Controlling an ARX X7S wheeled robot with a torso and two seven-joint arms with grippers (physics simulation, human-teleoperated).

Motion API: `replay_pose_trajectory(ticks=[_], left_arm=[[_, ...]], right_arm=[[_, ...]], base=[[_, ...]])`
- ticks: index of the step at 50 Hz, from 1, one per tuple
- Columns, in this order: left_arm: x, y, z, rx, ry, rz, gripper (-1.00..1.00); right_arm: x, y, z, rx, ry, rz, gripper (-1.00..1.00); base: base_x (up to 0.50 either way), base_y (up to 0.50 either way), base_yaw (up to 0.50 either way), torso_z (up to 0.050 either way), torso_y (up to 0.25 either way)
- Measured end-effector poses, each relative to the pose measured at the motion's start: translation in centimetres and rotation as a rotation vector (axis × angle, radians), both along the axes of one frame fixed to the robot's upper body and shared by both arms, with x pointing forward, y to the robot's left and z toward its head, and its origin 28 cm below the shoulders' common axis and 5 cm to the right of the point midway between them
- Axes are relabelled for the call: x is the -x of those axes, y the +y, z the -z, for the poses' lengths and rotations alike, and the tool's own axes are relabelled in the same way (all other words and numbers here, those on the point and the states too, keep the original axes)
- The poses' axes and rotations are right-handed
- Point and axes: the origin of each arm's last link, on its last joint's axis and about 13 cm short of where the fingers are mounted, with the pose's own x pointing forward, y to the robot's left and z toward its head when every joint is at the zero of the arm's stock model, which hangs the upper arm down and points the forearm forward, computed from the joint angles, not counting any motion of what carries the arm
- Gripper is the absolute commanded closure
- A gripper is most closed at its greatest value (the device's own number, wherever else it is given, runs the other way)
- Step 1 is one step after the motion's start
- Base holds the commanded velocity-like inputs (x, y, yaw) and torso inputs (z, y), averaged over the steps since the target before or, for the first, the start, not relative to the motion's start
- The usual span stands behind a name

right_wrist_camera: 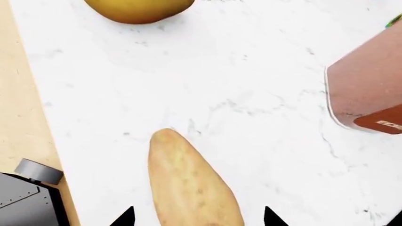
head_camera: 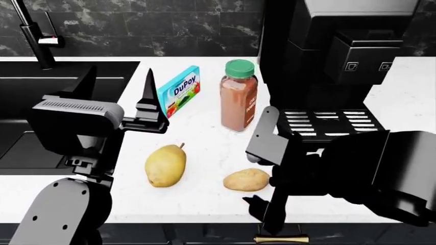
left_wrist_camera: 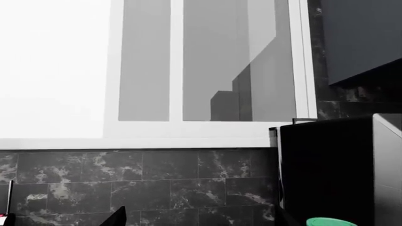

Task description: Pick up the fruits and vegetables and place them in the sink. Turn on the sink faucet to wash them. Then turn the sink off and put them in the tray.

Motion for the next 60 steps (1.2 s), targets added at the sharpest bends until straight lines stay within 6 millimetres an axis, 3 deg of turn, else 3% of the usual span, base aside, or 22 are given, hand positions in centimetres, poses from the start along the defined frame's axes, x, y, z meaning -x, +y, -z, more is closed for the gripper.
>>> replay_pose_trajectory(ticks=[4,5,31,48,60], left_arm=[[0.0,0.0,0.0,0.0,0.0,0.0,-1.0],[0.0,0.0,0.0,-0.001,0.001,0.0,-1.0],[0.0,0.0,0.0,-0.001,-0.002,-0.002,-1.0],[0.2,0.2,-0.2,0.002,-0.01,-0.016,-1.0],[0.5,0.5,-0.6,-0.01,0.01,-0.006,-1.0]], right_arm=[[-0.2,-0.1,0.1,-0.01,0.013,-0.007,-1.0],[-0.3,-0.1,0.1,-0.013,0.016,-0.009,1.0],[-0.2,0.0,0.4,-0.011,-0.008,-0.022,1.0],[2.4,-0.1,-2.7,-0.083,-0.225,-0.005,1.0],[5.0,-0.6,-2.7,-0.238,-0.456,0.112,1.0]], base=[[0.0,0.0,0.0,0.0,0.0],[0.0,0.0,0.0,0.0,0.0],[0.0,0.0,0.0,0.0,0.0],[0.0,0.0,0.0,0.0,0.0],[0.0,0.0,0.0,0.0,0.0]])
